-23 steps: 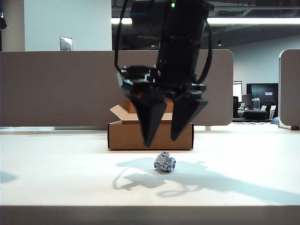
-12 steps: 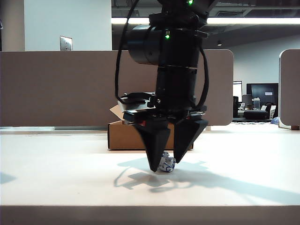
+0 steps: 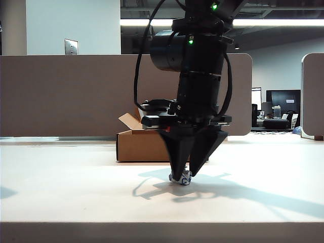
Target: Pick up all the paper balls on the table and put them in the paper box.
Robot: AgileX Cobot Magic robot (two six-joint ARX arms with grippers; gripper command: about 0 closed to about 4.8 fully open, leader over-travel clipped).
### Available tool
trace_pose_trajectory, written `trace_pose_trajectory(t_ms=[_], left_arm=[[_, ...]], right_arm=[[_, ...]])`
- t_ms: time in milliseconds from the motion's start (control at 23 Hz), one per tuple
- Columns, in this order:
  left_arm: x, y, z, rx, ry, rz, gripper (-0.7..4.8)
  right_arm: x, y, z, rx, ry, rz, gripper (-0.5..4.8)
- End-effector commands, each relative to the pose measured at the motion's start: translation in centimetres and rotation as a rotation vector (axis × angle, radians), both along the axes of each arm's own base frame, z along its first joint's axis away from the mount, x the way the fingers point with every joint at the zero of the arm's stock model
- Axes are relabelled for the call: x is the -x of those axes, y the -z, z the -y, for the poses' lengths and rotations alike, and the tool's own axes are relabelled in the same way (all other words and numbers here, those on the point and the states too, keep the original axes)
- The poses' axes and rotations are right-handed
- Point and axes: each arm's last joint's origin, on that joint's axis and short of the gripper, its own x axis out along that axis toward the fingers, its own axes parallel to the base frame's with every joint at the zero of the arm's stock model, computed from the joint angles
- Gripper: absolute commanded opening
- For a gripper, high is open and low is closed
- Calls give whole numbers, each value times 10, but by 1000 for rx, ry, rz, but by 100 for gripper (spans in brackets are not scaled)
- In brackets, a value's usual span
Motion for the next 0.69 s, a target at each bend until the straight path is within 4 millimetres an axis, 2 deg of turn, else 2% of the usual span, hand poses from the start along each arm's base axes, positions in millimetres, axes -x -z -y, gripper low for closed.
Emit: trace_pose_trajectory(t_ms=[43, 130, 347, 434, 695], left_arm=[[0, -1, 0, 0, -2, 8, 179], [0, -1, 0, 0, -2, 8, 179], [0, -1, 0, -1, -2, 9, 179], [0, -1, 0, 1, -2, 14, 179], [-1, -2, 0, 5, -2, 25, 179]], right_arm=[[-1, -2, -1, -12, -1, 7, 123], [-1, -2, -1, -15, -1, 11, 93], [-2, -6, -1, -16, 2, 28, 93], [-8, -21, 0, -43, 8, 68, 93], [-41, -89, -2, -165, 68, 295, 93]])
